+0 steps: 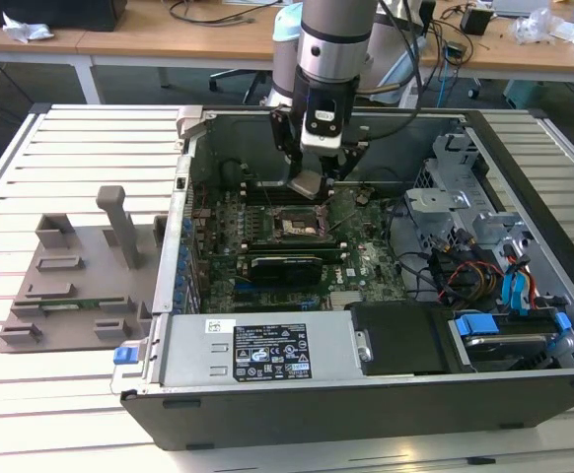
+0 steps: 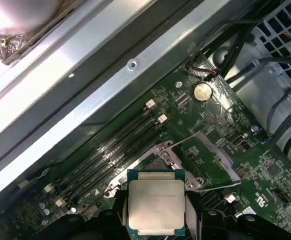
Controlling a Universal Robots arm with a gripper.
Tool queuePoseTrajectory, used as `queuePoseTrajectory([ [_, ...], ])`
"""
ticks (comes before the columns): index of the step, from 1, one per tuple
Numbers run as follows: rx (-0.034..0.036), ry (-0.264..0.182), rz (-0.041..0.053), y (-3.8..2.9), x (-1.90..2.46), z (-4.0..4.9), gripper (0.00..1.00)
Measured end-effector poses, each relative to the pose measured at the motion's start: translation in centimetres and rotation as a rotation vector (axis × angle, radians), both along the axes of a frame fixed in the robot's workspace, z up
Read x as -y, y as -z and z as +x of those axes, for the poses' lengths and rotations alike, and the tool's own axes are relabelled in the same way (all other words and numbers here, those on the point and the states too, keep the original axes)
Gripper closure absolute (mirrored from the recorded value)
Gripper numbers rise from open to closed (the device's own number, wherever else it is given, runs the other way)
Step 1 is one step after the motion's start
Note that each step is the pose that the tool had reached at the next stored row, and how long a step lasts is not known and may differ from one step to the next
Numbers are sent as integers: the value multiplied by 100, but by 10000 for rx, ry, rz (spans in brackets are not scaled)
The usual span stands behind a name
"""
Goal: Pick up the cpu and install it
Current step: 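Place the cpu into insertion slot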
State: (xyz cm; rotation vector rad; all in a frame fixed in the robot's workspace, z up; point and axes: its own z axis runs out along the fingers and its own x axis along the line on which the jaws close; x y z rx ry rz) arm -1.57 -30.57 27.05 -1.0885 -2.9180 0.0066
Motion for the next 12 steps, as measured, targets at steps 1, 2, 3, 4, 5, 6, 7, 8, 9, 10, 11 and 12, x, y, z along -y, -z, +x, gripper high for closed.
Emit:
queuePoseTrajectory([
  [1,0,253,0,1,0,0,45],
  [2,-1,469,0,2,0,0,45],
  [3,0,667,0,2,0,0,45],
  [4,-1,828,0,3,0,0,45],
  [5,-1,1073,0,4,0,0,45],
  [6,-1,1219,0,5,0,0,45],
  [7,0,1330,-1,5,0,0,45],
  [8,-1,1550,-2,6,0,0,45],
  [9,-1,1729,-1,6,0,0,45],
  [10,0,1945,-2,7,0,0,45],
  [11,0,2117,-2,7,0,0,45],
  [12,-1,2343,-2,8,0,0,45],
])
